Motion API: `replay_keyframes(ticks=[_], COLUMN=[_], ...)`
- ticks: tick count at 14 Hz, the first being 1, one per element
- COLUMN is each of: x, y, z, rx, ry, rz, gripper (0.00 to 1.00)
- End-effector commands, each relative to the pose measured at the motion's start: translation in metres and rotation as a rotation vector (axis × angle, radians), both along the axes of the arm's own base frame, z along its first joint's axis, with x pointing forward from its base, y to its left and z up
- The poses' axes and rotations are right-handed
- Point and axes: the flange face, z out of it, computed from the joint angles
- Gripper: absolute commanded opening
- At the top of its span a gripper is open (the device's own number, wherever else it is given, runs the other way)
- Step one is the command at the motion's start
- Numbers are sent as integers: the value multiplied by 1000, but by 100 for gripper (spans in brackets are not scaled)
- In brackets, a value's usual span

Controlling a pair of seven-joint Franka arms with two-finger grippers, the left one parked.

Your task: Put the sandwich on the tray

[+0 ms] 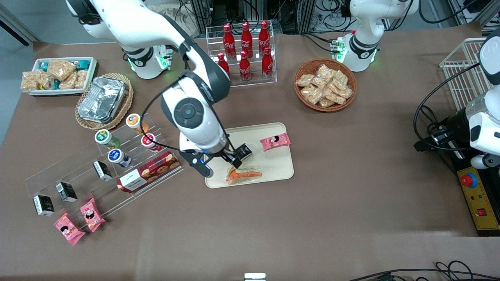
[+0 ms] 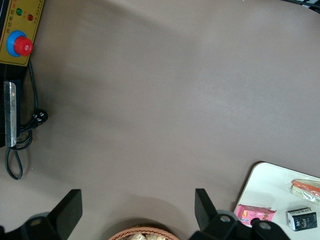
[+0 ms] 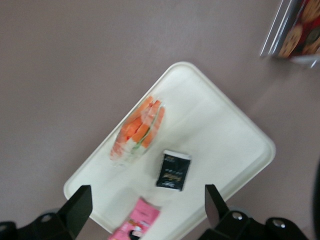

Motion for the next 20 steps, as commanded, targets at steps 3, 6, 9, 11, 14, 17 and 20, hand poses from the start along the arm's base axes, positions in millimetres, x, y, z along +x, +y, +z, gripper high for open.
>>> replay_keyframes(ticks=[3, 6, 9, 11, 14, 17, 20], x=[-28, -40, -35, -36, -38, -48, -50], y=[-80, -121, -191, -238, -303, -329, -362], z=[43, 67, 101, 123, 149, 187, 225], rx=[5, 12, 22, 30, 25, -130, -139], ry=[-16, -36, -42, -47, -79, -117, -131], rz=[220, 334, 505, 581, 681, 784, 742], gripper=[100, 100, 100, 100, 100, 100, 100])
